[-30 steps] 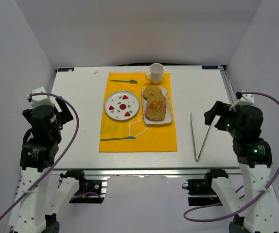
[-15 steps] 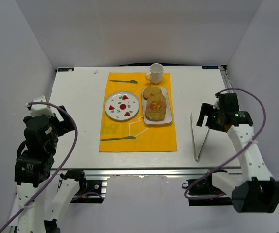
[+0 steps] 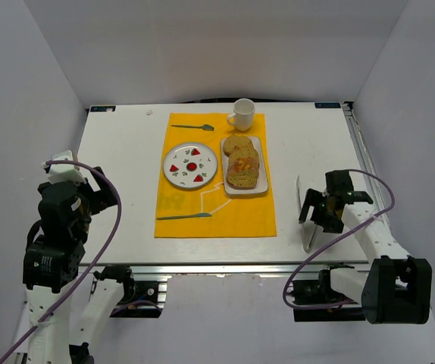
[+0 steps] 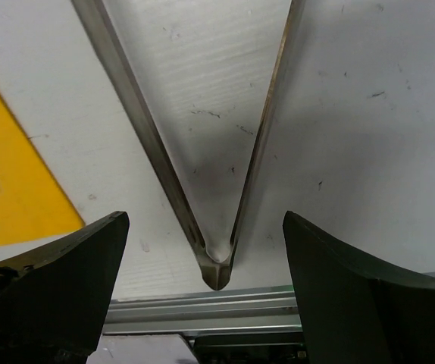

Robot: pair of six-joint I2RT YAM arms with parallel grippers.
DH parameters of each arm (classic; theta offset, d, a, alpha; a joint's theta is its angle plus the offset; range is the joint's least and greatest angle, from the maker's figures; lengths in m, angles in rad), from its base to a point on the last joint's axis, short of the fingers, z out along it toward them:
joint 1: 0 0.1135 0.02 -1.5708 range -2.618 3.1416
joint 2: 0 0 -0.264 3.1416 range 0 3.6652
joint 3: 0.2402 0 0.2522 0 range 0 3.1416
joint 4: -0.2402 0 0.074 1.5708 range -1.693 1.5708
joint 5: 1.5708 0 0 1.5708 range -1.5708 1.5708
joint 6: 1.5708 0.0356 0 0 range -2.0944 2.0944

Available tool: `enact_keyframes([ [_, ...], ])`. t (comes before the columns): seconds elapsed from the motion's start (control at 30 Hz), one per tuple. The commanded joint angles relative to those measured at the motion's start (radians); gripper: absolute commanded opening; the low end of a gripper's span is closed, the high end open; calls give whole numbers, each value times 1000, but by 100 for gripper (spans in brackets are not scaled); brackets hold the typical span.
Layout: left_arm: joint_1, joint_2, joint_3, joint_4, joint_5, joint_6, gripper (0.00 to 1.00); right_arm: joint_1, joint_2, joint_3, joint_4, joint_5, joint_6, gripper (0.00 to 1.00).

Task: Place the bread

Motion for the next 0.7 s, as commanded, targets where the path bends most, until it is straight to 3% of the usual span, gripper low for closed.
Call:
enact_keyframes([
  [0.0, -1, 1, -14, 7, 14, 1, 98, 22, -17, -47, 100, 23, 39, 89],
  [0.2, -1, 3, -33, 7, 14, 3, 98, 58, 16, -86, 174, 74, 61, 89],
  [0.6, -1, 29, -13, -5, -19, 9, 98, 147, 274, 60, 183, 235, 73, 89],
  [0.67, -1, 26, -11, -11, -32, 12, 98, 157, 282, 62, 188, 238, 73, 84],
])
